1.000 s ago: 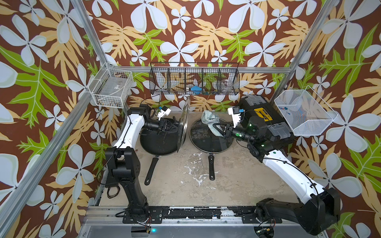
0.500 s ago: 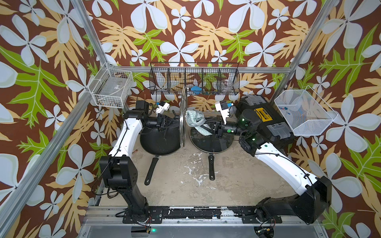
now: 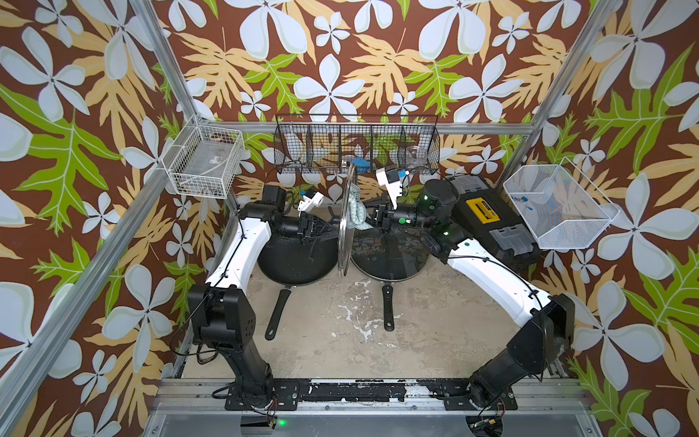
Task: Wipe the pot lid with a cloth
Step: Wipe the pot lid.
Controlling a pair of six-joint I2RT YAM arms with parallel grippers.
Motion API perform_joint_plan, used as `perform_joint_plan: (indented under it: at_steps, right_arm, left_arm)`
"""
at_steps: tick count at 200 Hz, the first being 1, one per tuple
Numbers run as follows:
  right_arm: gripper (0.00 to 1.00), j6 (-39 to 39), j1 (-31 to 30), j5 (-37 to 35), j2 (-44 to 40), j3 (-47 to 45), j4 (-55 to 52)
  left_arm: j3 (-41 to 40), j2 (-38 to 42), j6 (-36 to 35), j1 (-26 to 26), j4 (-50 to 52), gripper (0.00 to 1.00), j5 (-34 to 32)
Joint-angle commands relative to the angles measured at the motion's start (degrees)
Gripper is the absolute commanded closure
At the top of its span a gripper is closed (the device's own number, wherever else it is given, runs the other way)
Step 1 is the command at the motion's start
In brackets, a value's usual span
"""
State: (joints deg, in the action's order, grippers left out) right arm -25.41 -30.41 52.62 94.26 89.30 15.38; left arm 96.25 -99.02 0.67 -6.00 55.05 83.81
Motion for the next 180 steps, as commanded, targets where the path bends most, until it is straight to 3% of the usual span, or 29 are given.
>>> perform_joint_plan:
  at_steps: [1, 45, 81, 117, 180]
  right_arm:
    - [1.00, 1.85, 1.17, -5.85, 3.14, 3.29, -4.26]
    - [1.00, 2.90, 3.58, -15.95, 9.05, 8.73, -9.37]
    - [1.00, 3.35, 4.15, -17.38, 11.70, 8.55, -10.27]
    - [1.00, 3.11, 3.56, -13.17, 10.39, 6.39, -7.34]
    - [1.00, 0.34, -1.34, -3.87, -0.14, -2.93, 6.31]
  left_arm:
    - [-0.28, 0.89, 0.47, -0.06, -4.16, 1.00, 10.85]
    - [-1.19, 1.72, 1.27, -0.44, -4.82, 1.00, 10.85]
    - [-0.69, 1.90, 1.71, -0.74, -5.29, 1.00, 10.80]
    - [-0.85, 1.57, 2.48, -0.77, -5.98, 1.00, 10.80]
    - [-0.49, 0.06, 5.01, -0.75, -8.29, 1.00, 10.84]
